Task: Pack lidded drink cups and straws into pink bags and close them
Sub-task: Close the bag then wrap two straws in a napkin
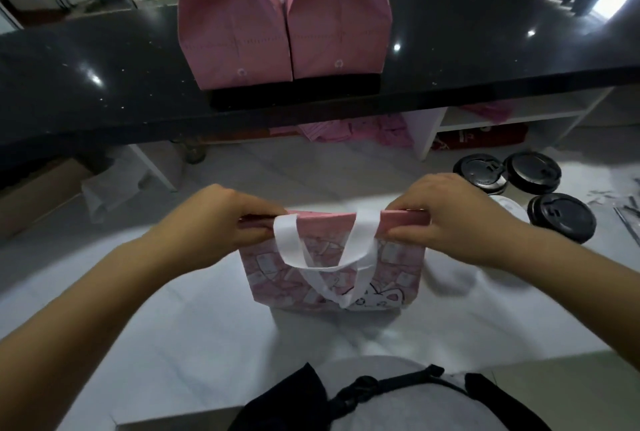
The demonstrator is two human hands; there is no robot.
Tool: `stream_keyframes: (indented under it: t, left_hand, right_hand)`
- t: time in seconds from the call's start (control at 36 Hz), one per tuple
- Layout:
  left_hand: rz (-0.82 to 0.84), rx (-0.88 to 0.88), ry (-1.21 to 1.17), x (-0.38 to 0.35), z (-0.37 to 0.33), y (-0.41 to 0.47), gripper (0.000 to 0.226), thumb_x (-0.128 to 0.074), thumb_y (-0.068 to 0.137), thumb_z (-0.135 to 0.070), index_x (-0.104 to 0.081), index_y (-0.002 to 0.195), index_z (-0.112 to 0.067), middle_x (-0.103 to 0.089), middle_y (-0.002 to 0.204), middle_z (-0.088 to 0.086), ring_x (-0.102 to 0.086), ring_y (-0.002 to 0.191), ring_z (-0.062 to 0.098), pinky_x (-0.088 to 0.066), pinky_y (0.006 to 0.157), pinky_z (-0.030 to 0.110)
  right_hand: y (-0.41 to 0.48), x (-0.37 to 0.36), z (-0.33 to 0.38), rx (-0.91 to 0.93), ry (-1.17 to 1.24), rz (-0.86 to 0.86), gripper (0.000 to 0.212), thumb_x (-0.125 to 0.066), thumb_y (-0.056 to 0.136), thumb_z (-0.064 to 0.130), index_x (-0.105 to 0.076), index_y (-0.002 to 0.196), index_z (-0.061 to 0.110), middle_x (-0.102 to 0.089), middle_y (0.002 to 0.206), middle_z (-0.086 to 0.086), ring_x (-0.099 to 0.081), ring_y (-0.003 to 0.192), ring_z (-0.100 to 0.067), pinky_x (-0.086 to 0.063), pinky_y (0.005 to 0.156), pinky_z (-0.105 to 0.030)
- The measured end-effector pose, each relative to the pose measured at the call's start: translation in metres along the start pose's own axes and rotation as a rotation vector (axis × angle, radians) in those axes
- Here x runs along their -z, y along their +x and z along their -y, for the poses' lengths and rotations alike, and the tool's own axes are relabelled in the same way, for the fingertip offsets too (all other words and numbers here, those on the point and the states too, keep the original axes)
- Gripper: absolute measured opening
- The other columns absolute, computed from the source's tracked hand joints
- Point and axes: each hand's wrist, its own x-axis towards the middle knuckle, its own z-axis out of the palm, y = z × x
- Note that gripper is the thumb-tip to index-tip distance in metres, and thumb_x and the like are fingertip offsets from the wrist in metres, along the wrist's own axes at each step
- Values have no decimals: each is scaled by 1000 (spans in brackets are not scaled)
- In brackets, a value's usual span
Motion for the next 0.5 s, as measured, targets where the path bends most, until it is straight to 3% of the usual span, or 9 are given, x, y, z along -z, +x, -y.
stream_keyframes:
  t: [0.08, 0.14, 0.25, 0.39, 0.5]
  left_hand:
    - [-47, -8, 48, -1, 9, -7, 30, -76, 86, -28, -75, 116, -33, -77, 102, -13, -64, 80, 3, -47, 68, 12]
    - [-59, -53, 63, -2, 10, -10, 27, -74, 87, -26, -77, 113, -26, -78, 99, -8, -63, 76, 4, -46, 67, 12]
    - [-33, -38, 34, 4, 12, -13, 33, -63, 84, -37, -78, 111, -25, -78, 95, -9, -62, 67, -3, -46, 62, 6]
    - [-21, -8, 106, 12, 19, -15, 38, -60, 86, -35, -74, 120, -26, -77, 103, -7, -58, 74, -3, -42, 66, 4]
    - [77, -18, 195, 15, 20, -15, 36, -61, 94, -26, -67, 130, -30, -73, 116, -10, -68, 92, 7, -47, 76, 12]
  right_hand:
    - [-9, 2, -14, 36, 6, 56, 28, -61, 90, 46, -78, 94, 23, -70, 82, 11, -64, 82, -15, -45, 85, -41]
    - [-13, -1, -19, 52, -64, 65, 25, -59, 95, 33, -78, 97, 17, -75, 91, 2, -68, 91, -22, -38, 99, -38]
    - [-15, -7, -20, 110, -158, 34, 20, -60, 97, 28, -77, 103, 17, -75, 100, -2, -69, 99, -24, -30, 110, -41]
    - [-15, -2, -17, 120, -245, 141, 69, -14, 94, 57, -72, 110, 24, -71, 112, 4, -64, 109, -17, -24, 112, -37]
    - [-18, -1, -18, 122, -279, 162, 77, -5, 89, 61, -70, 113, 26, -68, 119, 8, -60, 114, -13, -18, 115, -34]
